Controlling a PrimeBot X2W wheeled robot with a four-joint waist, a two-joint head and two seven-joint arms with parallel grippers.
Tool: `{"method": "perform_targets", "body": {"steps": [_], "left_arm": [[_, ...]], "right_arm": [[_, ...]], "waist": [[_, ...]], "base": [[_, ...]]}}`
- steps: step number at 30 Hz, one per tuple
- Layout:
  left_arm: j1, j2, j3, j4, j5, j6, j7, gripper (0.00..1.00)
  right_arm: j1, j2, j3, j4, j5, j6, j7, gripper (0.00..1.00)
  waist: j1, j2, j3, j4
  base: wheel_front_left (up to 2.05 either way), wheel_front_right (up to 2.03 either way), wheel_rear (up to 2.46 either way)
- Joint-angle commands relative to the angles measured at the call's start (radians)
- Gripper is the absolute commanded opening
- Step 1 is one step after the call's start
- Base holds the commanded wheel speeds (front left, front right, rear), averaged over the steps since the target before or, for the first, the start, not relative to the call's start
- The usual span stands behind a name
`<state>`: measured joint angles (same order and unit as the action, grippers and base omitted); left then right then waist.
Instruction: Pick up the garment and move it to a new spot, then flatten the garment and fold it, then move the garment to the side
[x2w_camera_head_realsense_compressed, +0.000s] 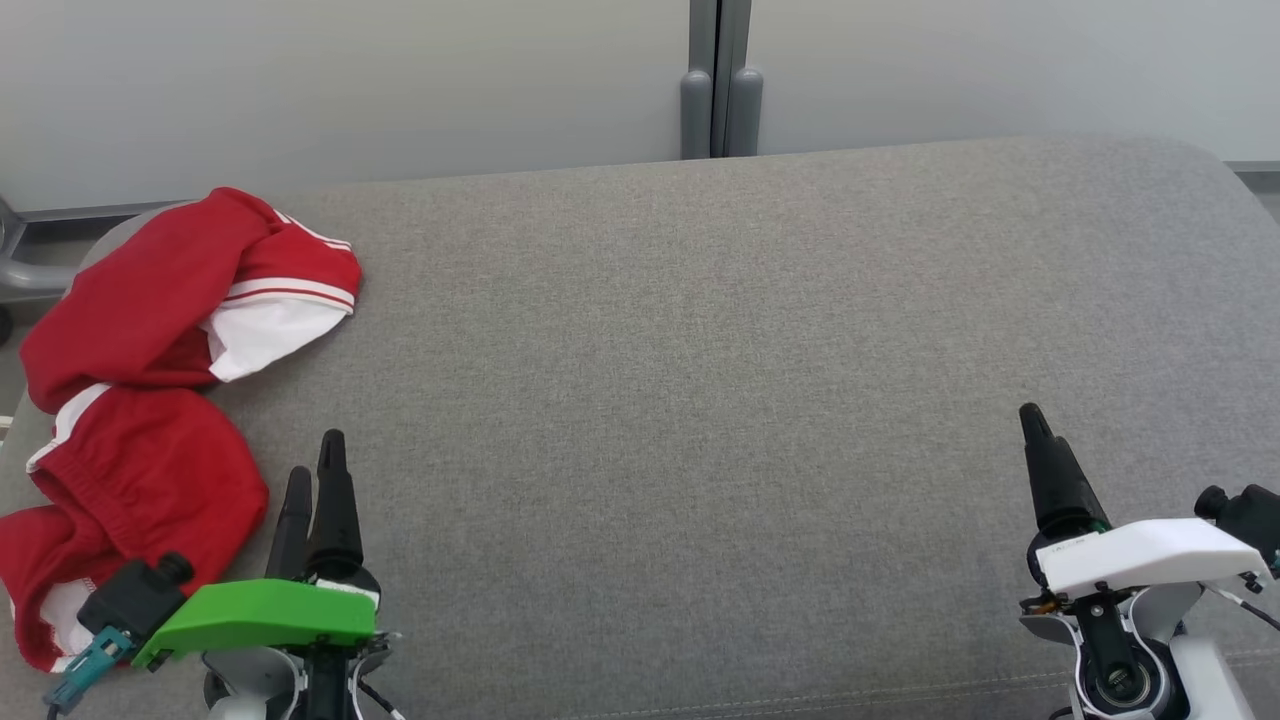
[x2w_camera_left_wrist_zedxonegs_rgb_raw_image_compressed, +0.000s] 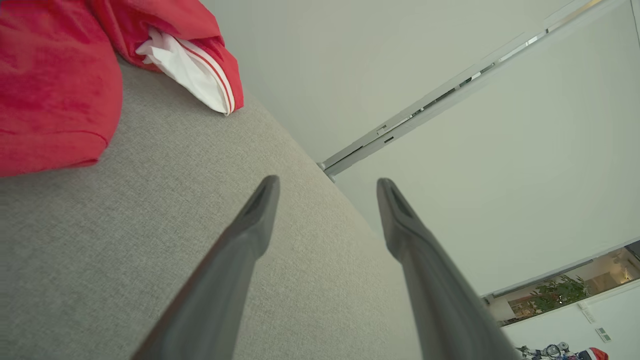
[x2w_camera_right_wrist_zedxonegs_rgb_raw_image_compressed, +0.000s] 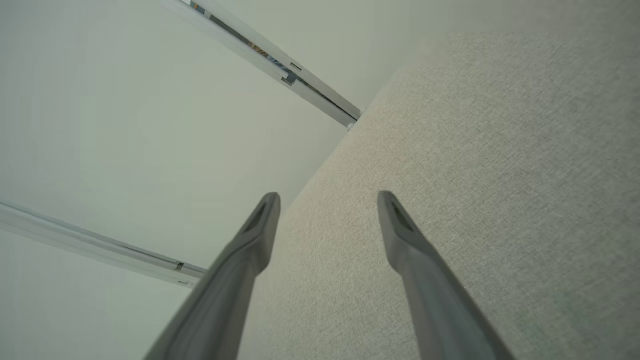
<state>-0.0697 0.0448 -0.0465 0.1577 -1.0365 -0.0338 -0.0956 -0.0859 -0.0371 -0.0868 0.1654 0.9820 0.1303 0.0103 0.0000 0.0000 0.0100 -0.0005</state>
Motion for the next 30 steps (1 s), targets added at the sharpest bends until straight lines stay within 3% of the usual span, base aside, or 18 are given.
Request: {"method": "perform_targets", "body": {"steps": [1,13,30], "left_arm": [[-0.001,0.01,-0.004,-0.023,0.054,0.008,-0.009,1.0],[0.033,0.037,-0.023,-0.017,0.284,0.044,-0.041,1.0],[0.074,0.067,-0.037,-0.028,0.484,0.082,-0.075,1.0]], "right_arm": [[-0.002,-0.008,0.007,-0.026,-0.045,0.0,-0.013,1.0],[0.019,-0.01,0.058,-0.036,-0.262,0.0,-0.064,1.0],[0.037,-0.011,0.101,-0.048,-0.484,0.0,-0.122,1.0]], "waist": [[0.0,0.0,0.0,0.0],[0.0,0.0,-0.005,-0.001],[0.0,0.0,-0.013,-0.001]], "base": [[0.0,0.0,0.0],[0.0,0.0,0.0],[0.0,0.0,0.0]]}}
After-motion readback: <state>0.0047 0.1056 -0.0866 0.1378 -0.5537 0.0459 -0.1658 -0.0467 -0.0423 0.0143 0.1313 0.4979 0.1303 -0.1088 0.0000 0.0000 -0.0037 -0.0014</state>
